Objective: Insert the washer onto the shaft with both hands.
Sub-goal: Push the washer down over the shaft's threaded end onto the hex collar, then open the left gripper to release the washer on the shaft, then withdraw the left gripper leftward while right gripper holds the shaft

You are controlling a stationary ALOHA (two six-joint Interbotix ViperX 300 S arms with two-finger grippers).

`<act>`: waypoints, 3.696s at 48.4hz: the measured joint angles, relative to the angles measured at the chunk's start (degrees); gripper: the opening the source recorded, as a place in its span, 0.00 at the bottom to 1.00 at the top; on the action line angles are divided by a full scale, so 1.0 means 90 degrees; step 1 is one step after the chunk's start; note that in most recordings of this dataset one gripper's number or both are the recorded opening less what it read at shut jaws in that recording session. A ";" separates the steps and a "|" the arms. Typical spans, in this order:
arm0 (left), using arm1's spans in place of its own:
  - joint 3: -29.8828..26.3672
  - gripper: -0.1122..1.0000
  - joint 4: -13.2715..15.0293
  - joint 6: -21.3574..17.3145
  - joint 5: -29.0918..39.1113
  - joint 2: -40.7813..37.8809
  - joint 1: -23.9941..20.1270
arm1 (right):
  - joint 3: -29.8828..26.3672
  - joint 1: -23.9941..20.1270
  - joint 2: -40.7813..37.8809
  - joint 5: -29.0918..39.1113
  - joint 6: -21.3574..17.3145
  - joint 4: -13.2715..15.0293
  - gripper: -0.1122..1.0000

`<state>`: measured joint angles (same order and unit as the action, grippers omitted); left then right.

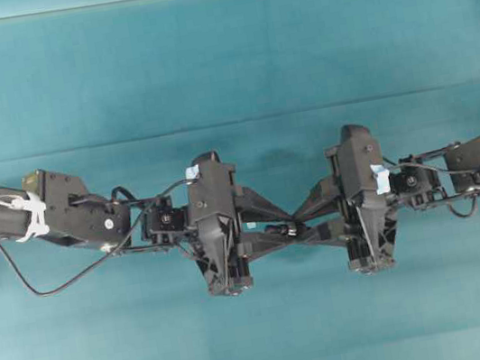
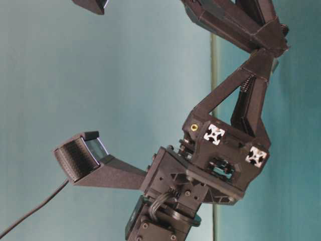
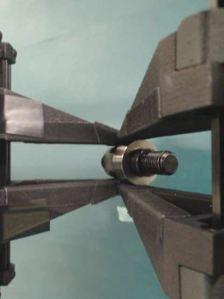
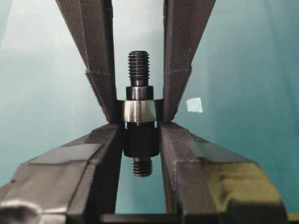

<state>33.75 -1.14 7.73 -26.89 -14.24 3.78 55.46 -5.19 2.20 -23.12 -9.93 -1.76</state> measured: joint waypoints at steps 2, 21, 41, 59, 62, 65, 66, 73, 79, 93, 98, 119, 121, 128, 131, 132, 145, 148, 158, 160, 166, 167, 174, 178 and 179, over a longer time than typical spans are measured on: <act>-0.0010 0.43 0.0010 0.0000 0.0020 -0.0010 -0.0010 | 0.0000 0.0000 -0.0010 0.0010 0.0000 0.0000 0.10; -0.0088 0.43 0.0000 0.0059 0.0381 -0.0020 -0.0020 | 0.0000 0.0000 -0.0029 0.0000 0.0020 0.0000 0.10; -0.0117 0.84 0.0010 0.0068 0.0479 -0.0010 -0.0029 | 0.0000 -0.0020 -0.0029 0.0010 0.0020 0.0000 0.10; -0.0117 0.83 0.0010 0.0059 0.0684 0.0010 -0.0039 | 0.0010 -0.0020 -0.0020 0.0010 0.0020 0.0010 0.10; -0.0117 0.83 0.0010 0.0059 0.0693 0.0029 -0.0029 | 0.0020 -0.0029 -0.0020 0.0020 0.0000 0.0000 0.10; -0.0107 0.83 0.0000 0.0059 0.0693 0.0078 -0.0029 | 0.0020 -0.0020 -0.0029 0.0020 0.0000 0.0000 0.10; -0.0107 0.83 0.0010 0.0059 0.0693 0.0098 -0.0020 | 0.0029 -0.0020 -0.0020 0.0020 0.0000 0.0000 0.10; 0.0000 0.83 0.0000 0.0059 0.0811 0.0410 -0.0029 | 0.0029 -0.0020 -0.0020 0.0010 0.0000 0.0000 0.10; 0.0176 0.83 0.0010 0.0059 0.1006 0.0674 -0.0029 | 0.0029 -0.0020 -0.0020 0.0020 0.0000 0.0000 0.10; 0.0781 0.82 0.0000 0.0059 0.1631 0.1533 0.0010 | 0.0039 -0.0020 -0.0020 0.0010 0.0000 0.0000 0.10; 0.0977 0.82 0.0010 0.0059 0.1846 0.1777 0.0020 | 0.0049 -0.0020 -0.0020 0.0020 0.0000 0.0000 0.10; 0.1523 0.82 0.0010 0.0029 0.2324 0.2373 0.0029 | 0.0049 -0.0020 -0.0020 0.0010 0.0000 0.0000 0.10; 0.1533 0.82 0.0000 0.0029 0.2354 0.2383 0.0029 | 0.0059 -0.0020 -0.0020 0.0010 0.0000 0.0000 0.10; 0.1572 0.82 0.0010 0.0039 0.2471 0.2402 0.0029 | 0.0049 -0.0020 -0.0020 0.0010 0.0020 0.0000 0.10; 0.1553 0.82 0.0000 0.0029 0.2500 0.2402 0.0029 | 0.0049 -0.0020 -0.0020 0.0010 0.0000 0.0000 0.10; 0.1572 0.82 0.0010 0.0029 0.2500 0.2412 0.0029 | 0.0049 -0.0020 -0.0020 0.0010 0.0000 0.0000 0.10; 0.1572 0.82 0.0010 0.0039 0.2500 0.2422 0.0029 | 0.0049 -0.0020 -0.0020 0.0010 0.0000 0.0010 0.10; 0.1572 0.82 0.0000 0.0029 0.2510 0.2422 0.0029 | 0.0059 -0.0020 -0.0020 0.0010 0.0000 0.0000 0.10; 0.1572 0.82 0.0010 0.0029 0.2510 0.2422 0.0029 | 0.0049 -0.0020 -0.0020 0.0010 0.0020 0.0000 0.10; 0.1572 0.82 0.0000 0.0029 0.2500 0.2422 0.0029 | 0.0059 -0.0020 -0.0020 0.0010 0.0000 0.0010 0.10; 0.1572 0.82 0.0010 0.0029 0.2500 0.2422 0.0029 | 0.0049 -0.0020 -0.0020 0.0010 0.0000 0.0000 0.10; 0.1572 0.82 0.0000 0.0029 0.2510 0.2422 0.0029 | 0.0049 -0.0020 -0.0020 0.0020 0.0000 0.0000 0.10; 0.1572 0.82 0.0000 0.0029 0.2500 0.2422 0.0029 | 0.0049 -0.0020 -0.0020 0.0020 0.0020 0.0010 0.10; 0.1572 0.82 0.0010 0.0029 0.2510 0.2422 0.0029 | 0.0049 -0.0020 -0.0020 0.0010 0.0000 0.0000 0.10; 0.1572 0.82 0.0000 0.0029 0.2510 0.2422 0.0029 | 0.0049 -0.0020 -0.0020 0.0020 0.0000 0.0000 0.10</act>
<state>47.90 -1.14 8.00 -4.31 7.56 4.04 55.90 -5.36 2.02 -22.94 -9.93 -1.76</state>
